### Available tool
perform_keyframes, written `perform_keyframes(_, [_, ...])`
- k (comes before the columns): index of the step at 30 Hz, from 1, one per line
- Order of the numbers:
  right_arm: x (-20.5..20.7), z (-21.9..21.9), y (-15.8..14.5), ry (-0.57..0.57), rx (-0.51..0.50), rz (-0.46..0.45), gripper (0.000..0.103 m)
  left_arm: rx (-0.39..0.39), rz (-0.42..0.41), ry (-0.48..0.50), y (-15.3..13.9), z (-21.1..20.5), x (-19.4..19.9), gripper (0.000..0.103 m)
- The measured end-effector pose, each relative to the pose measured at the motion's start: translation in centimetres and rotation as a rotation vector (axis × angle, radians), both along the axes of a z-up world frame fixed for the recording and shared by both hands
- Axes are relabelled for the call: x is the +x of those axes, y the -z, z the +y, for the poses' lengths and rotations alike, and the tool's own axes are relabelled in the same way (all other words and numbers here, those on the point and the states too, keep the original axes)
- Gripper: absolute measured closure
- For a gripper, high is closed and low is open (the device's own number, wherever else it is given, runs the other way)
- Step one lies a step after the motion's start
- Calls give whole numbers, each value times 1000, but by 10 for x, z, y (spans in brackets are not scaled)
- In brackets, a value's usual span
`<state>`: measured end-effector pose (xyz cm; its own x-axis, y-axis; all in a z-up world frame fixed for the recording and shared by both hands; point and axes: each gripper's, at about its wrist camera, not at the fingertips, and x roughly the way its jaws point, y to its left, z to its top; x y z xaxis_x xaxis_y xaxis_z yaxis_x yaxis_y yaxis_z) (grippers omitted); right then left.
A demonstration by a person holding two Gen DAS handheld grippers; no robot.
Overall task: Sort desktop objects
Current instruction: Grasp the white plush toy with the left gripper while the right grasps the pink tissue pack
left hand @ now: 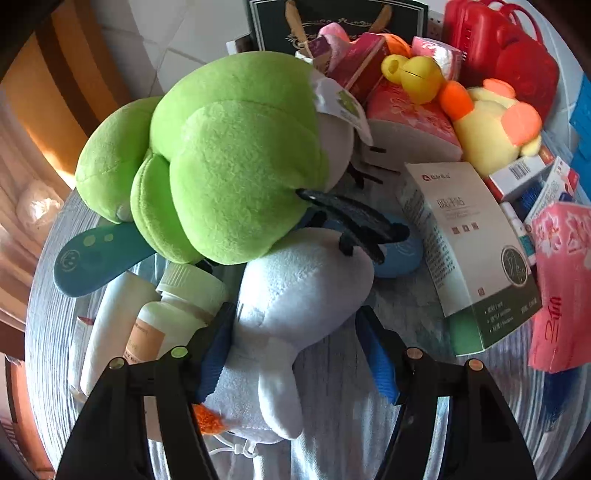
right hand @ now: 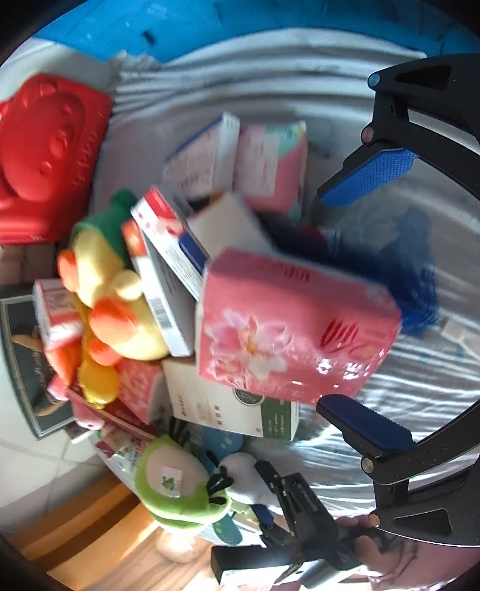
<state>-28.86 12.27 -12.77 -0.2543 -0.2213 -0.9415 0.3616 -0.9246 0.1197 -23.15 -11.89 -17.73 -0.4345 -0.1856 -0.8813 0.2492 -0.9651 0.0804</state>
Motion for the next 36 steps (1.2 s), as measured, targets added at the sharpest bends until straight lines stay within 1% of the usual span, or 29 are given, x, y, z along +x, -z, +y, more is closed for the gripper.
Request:
perform_keyframes(3, [-4, -12, 5, 30, 7, -7, 0, 28, 11, -29, -4, 0, 4, 48])
perform_keyframes(5, [-6, -22, 4, 47, 12, 9, 0, 39, 19, -41, -5, -1, 5, 48])
perform_keyframes(10, [-12, -42, 13, 88, 93, 31, 0, 48, 7, -53, 4, -9, -3, 47])
perform_keyframes(13, [-17, -49, 28, 92, 158, 40, 0, 24, 2, -45, 4, -5, -3, 48])
perform_keyframes(15, [-18, -46, 38, 91, 149, 7, 0, 41, 13, -51, -1, -3, 2, 59])
perform_keyframes(17, [-14, -38, 36, 97, 113, 7, 1, 80, 23, -66, -9, -1, 11, 64])
perform_keyframes(18, [-12, -34, 33, 94, 98, 15, 10, 87, 40, -65, -14, 3, 17, 64])
perform_keyframes(21, [-5, -24, 18, 76, 76, 42, 16, 86, 79, -58, -32, 15, 32, 64])
perform_keyframes(23, [0, -12, 5, 76, 37, 53, 16, 89, 118, -48, -50, 25, 43, 64])
perform_keyframes(26, [12, 8, -22, 74, -1, 113, 16, 83, 185, -27, -84, 31, 60, 64])
perform_keyframes(28, [22, 22, -46, 73, -31, 162, 16, 71, 227, -7, -108, 40, 67, 64])
perform_keyframes(30, [36, 33, -68, 77, -46, 217, 16, 68, 265, 12, -132, 42, 56, 64])
perform_keyframes(31, [40, 37, -81, 81, -53, 244, 16, 67, 286, 23, -144, 48, 66, 64])
perform_keyframes(32, [48, 41, -90, 85, -65, 275, 16, 63, 309, 39, -156, 57, 68, 64])
perform_keyframes(34, [62, 57, -117, 95, -90, 340, 16, 50, 342, 72, -170, 74, 71, 64])
perform_keyframes(35, [66, 63, -125, 101, -97, 362, 16, 45, 355, 85, -177, 81, 70, 64])
perform_keyframes(36, [74, 71, -138, 109, -108, 389, 16, 41, 371, 100, -186, 89, 76, 64])
